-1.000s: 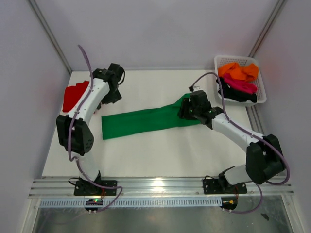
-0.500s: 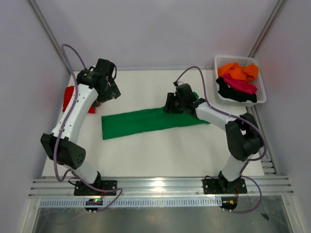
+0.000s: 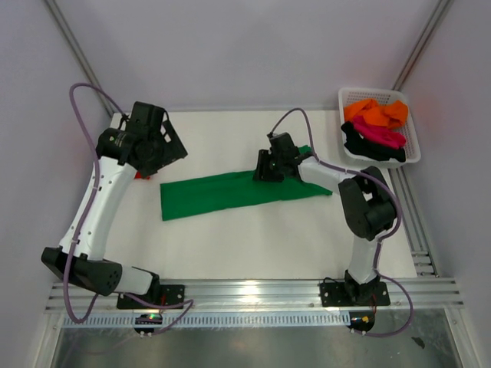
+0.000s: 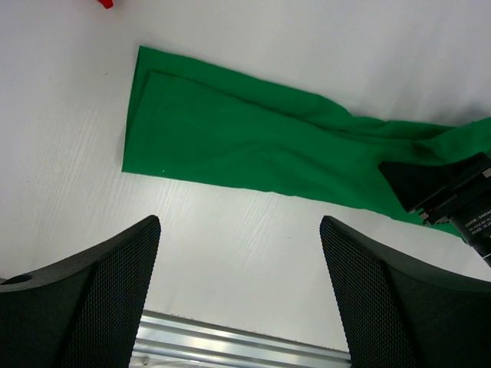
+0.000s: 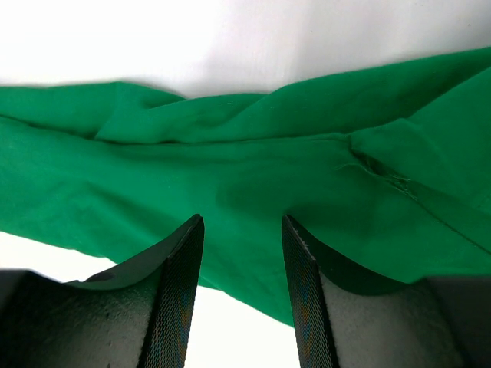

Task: Fold and stack the t-shirts
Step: Rotate the tshirt 90 degrees

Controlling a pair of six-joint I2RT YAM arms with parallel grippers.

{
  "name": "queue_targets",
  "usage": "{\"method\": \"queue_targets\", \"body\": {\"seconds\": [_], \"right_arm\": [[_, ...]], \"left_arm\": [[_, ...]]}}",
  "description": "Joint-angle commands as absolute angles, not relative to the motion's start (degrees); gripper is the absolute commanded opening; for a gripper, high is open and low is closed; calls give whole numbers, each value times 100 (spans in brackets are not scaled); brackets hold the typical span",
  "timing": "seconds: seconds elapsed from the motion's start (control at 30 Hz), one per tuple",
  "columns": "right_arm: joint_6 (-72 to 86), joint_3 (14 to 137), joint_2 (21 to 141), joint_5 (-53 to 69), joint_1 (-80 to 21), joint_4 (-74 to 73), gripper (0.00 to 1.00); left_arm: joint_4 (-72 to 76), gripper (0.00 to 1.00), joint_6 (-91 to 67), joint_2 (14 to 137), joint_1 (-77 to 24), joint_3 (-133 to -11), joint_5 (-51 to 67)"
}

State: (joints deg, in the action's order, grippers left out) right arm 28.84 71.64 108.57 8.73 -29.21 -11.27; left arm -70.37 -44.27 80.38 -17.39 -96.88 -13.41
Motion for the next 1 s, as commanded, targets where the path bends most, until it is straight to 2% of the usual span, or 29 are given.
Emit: {"method": "queue_targets", "body": {"seconds": [0.0,0.63,0.97], "right_arm": [[2997,7514,10968,967,-3023,-1397,50],[3225,7752,11725,1081,-3225,-2056,50],[2962,6681,11022,1327,-3489,-2390,50]], "left_arm": [[-6952,88,-4350,7901,-1749,-9580,-1248],[-7409,88,-4280,7673,-1749,-9914,-1169],[-7567,88,-4149,7786,-1749,-10107,-1257]]}}
